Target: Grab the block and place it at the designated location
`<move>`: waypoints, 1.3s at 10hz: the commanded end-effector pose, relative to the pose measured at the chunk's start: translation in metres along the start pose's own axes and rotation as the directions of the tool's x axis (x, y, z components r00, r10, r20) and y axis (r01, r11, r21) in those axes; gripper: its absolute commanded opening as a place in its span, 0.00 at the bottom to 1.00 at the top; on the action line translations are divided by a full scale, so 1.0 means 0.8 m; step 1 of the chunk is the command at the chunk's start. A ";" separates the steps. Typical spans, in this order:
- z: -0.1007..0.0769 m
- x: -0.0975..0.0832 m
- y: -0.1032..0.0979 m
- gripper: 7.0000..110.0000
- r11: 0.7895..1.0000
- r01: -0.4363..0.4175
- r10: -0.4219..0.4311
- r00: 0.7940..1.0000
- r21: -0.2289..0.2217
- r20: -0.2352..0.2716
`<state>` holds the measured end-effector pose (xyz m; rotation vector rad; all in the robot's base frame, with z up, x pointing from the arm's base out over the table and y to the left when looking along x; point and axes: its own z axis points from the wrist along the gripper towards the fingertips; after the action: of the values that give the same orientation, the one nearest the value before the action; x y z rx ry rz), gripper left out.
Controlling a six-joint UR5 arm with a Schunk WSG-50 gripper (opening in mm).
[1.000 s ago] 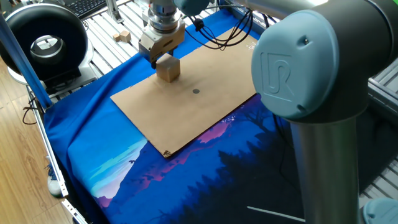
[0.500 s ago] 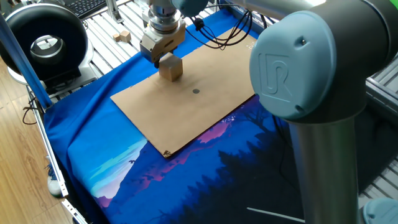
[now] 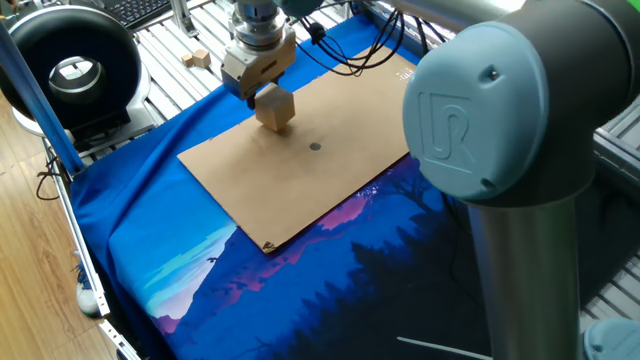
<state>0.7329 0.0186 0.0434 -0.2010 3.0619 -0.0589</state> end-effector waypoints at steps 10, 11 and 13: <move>-0.005 0.059 0.009 0.00 0.997 -0.048 0.047 0.999 -0.061 -0.017; -0.002 0.061 0.011 0.00 0.996 -0.052 0.051 0.999 -0.069 -0.011; 0.003 0.071 0.017 0.00 0.995 -0.066 0.067 0.998 -0.075 0.009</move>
<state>0.6825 0.0199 0.0389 -0.1361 3.0749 0.0267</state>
